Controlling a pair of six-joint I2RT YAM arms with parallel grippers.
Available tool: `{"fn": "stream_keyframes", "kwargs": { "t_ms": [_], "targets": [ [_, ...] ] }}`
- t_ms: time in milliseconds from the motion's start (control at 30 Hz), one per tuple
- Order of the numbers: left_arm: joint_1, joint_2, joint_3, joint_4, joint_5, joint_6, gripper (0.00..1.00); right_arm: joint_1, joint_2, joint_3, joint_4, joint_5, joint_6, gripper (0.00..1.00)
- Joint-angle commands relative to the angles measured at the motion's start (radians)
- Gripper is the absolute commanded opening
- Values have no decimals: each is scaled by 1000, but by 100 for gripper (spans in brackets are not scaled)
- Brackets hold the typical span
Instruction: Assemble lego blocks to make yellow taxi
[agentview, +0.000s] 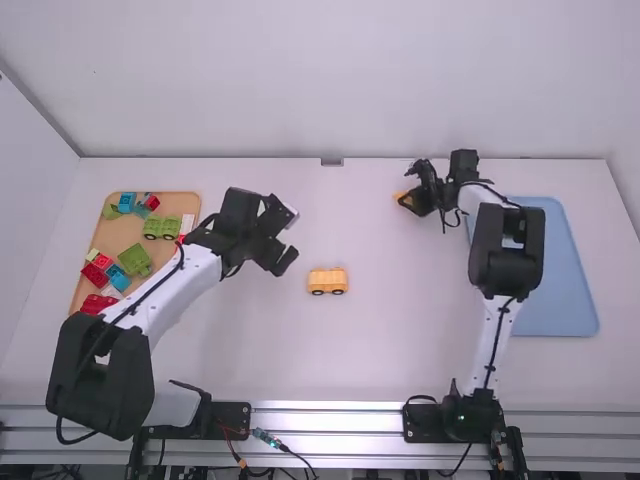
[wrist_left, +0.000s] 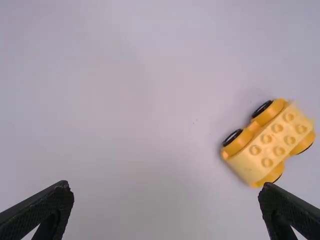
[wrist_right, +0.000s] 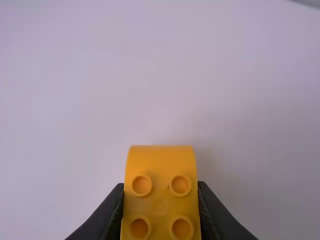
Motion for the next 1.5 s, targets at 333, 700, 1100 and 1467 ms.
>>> {"fn": "stream_keyframes", "kwargs": {
  "t_ms": [333, 700, 1100, 1467],
  "targets": [
    [-1, -13, 0, -60, 136, 224, 99, 63, -474, -676, 177, -82, -541, 0],
    [-1, -13, 0, -119, 189, 316, 99, 94, -522, -779, 67, -97, -856, 0],
    [-1, -13, -88, -67, 297, 513, 99, 93, -501, -808, 56, -180, -985, 0],
    [-1, -13, -117, -30, 305, 518, 99, 128, -399, -748, 65, -174, -905, 0]
  ]
}}
